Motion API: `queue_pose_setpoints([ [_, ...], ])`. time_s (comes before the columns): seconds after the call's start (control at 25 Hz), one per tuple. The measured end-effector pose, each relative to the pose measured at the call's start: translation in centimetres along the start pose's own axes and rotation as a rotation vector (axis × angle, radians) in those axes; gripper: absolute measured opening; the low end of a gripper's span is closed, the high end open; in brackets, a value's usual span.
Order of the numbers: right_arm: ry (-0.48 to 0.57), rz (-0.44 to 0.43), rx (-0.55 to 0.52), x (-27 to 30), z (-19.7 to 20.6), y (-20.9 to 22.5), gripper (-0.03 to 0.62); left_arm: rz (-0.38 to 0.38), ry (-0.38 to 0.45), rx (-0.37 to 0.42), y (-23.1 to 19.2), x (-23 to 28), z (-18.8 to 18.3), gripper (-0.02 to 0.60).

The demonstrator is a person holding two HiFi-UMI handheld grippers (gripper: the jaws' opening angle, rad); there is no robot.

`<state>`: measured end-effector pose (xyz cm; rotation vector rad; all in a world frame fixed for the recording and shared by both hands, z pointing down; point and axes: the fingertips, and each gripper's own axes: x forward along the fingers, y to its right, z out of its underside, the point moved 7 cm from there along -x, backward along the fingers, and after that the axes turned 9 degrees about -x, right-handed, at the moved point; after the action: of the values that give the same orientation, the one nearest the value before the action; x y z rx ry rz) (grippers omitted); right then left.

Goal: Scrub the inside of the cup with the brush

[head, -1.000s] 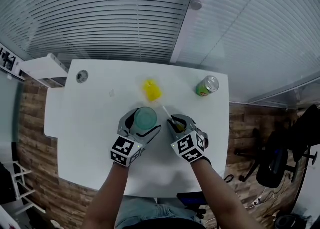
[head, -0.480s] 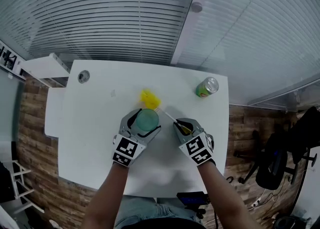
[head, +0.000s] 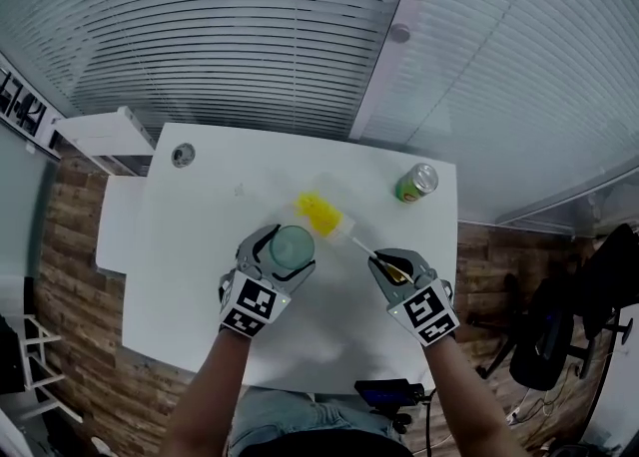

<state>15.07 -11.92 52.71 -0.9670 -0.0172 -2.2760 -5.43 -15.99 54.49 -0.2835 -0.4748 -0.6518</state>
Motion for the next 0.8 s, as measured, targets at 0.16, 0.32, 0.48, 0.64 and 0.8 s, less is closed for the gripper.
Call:
queue_pose_setpoints([
  [0.16,0.027,-0.014,-0.042,-2.4,-1.5,-0.2,0.035,-0.025,-0.048,0.033,0.1,-1.1,-0.2,0.396],
  [0.32,0.054,-0.018,-0.103,-4.7,-3.2,-0.9,0.035,-0.065,-0.069,0.069,0.2,-2.4,-0.5,0.396],
  [0.48,0.063,-0.025,-0.169,-6.3,-4.6,-1.5,0.035,-0.077,-0.078,0.08,0.4,-3.3,-0.9,0.396],
  [0.64,0.037,-0.023,-0.26,-7.8,-6.0,-2.5,0.035,-0.079,-0.101,0.085,0.8,-4.6,-1.3,0.396],
  [0.8,0.031,-0.043,-0.314,-8.5,-6.8,-3.4,0.035,-0.083,-0.135,0.112,0.9,-5.5,-1.4,0.396],
])
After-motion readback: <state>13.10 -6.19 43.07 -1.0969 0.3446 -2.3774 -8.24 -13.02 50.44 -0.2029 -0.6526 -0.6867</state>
